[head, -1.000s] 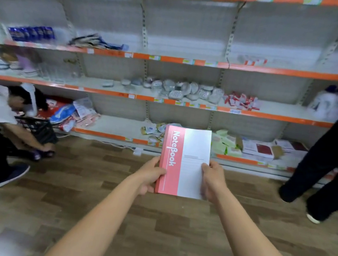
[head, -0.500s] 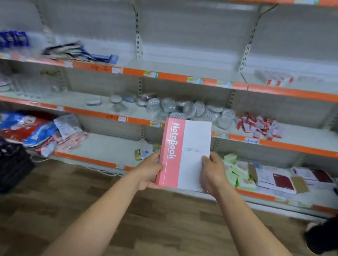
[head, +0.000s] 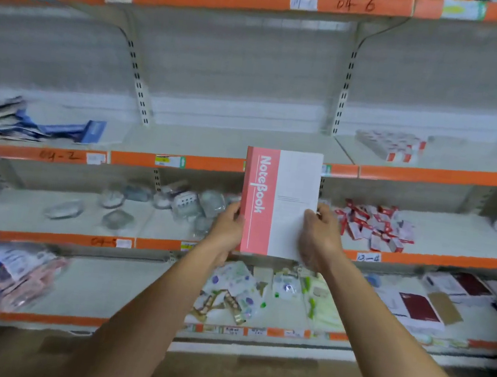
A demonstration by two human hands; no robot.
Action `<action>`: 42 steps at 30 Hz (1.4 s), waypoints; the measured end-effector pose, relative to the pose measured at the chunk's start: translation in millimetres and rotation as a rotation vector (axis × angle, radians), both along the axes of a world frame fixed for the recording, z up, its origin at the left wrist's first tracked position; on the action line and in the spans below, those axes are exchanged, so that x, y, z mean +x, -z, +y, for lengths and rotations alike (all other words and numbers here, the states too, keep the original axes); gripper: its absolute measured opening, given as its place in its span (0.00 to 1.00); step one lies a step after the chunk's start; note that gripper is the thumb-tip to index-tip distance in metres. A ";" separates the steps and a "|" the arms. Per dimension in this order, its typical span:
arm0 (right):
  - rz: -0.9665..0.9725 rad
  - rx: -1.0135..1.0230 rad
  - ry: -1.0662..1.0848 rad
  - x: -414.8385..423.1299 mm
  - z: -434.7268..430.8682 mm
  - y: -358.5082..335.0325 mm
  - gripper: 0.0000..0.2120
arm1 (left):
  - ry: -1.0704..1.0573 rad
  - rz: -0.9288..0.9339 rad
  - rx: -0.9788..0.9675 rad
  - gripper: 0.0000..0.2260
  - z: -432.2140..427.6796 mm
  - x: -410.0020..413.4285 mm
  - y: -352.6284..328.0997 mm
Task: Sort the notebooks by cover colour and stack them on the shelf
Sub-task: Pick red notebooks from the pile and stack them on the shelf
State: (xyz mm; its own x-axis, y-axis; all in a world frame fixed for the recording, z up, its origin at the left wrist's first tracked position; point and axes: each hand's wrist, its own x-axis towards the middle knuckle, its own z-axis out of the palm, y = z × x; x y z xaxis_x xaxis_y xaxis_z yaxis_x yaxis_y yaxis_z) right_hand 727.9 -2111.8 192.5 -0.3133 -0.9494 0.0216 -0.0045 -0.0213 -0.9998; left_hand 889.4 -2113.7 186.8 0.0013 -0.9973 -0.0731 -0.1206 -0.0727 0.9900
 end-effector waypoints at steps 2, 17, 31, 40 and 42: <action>0.005 -0.025 -0.005 -8.0 -48.1 -3.9 0.11 | -0.022 -0.043 -0.053 0.11 -48.2 -8.1 -3.1; 0.104 -0.136 0.078 -33.6 -318.6 -34.5 0.11 | -0.177 -0.406 -0.316 0.13 -313.3 -32.3 -35.3; 0.263 -0.071 0.090 -46.7 -431.5 -5.9 0.13 | -0.050 -0.470 -0.281 0.11 -447.1 -40.5 -0.1; 0.433 0.081 0.144 -87.2 -467.8 -19.1 0.10 | 0.014 -0.394 -0.038 0.09 -492.9 -79.4 -14.7; 0.465 0.187 0.143 -106.3 -474.2 -18.6 0.09 | 0.067 -0.342 0.091 0.08 -502.4 -96.0 -16.2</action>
State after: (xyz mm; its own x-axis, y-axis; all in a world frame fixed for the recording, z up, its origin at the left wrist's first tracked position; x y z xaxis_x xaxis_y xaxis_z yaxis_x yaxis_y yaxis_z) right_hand 621.7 -2585.9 211.1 -0.4378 -0.8988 0.0234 -0.4386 0.1908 -0.8782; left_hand 793.4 -2616.1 203.1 -0.0242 -0.9855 -0.1679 -0.4509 -0.1391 0.8817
